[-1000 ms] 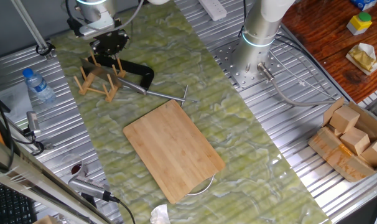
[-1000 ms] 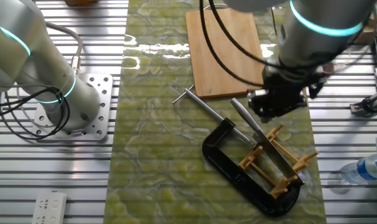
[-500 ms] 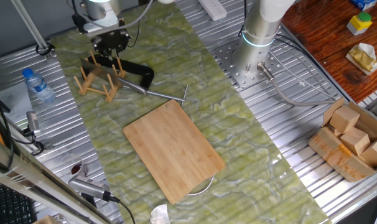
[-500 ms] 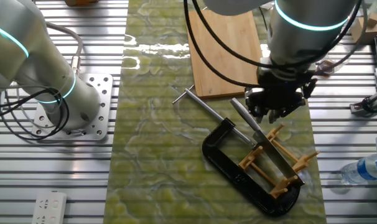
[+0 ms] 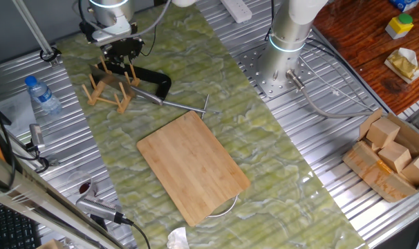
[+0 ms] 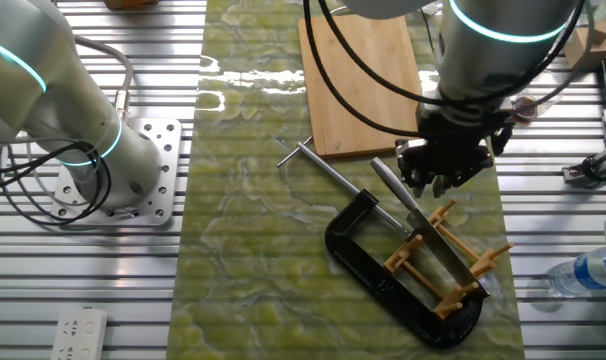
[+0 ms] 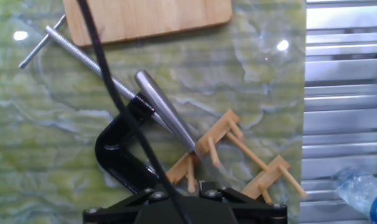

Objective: Put the knife on the cutting board

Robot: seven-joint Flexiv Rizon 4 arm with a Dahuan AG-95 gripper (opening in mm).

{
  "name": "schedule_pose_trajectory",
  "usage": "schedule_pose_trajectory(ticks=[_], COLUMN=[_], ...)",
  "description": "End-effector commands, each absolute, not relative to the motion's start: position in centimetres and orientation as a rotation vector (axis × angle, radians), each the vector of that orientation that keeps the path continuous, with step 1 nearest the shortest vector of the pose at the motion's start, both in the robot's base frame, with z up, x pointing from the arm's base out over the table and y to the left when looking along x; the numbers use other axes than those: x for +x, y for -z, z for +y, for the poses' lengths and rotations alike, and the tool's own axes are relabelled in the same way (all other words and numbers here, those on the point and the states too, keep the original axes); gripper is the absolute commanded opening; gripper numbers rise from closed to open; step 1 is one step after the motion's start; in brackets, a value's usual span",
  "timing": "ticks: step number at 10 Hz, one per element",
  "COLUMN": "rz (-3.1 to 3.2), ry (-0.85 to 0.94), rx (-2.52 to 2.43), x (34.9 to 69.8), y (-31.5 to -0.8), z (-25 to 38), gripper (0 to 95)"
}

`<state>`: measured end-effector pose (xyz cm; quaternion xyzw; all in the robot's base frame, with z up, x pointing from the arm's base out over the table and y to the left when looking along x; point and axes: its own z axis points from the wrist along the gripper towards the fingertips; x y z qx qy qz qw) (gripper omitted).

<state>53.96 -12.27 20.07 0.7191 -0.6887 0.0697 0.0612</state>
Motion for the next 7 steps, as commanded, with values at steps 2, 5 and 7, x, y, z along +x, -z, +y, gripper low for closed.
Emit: schedule_pose_trajectory(ticks=[2, 5, 7], rz=[-1.9, -1.838, -1.812], ry=[-0.169, -0.151, -0.137], rx=[2.405, 2.472, 2.507], x=[56.1, 57.7, 58.4], y=[-18.4, -16.8, -15.8], z=[-17.5, -19.3, -19.6], gripper=[19.0, 38.0, 38.0])
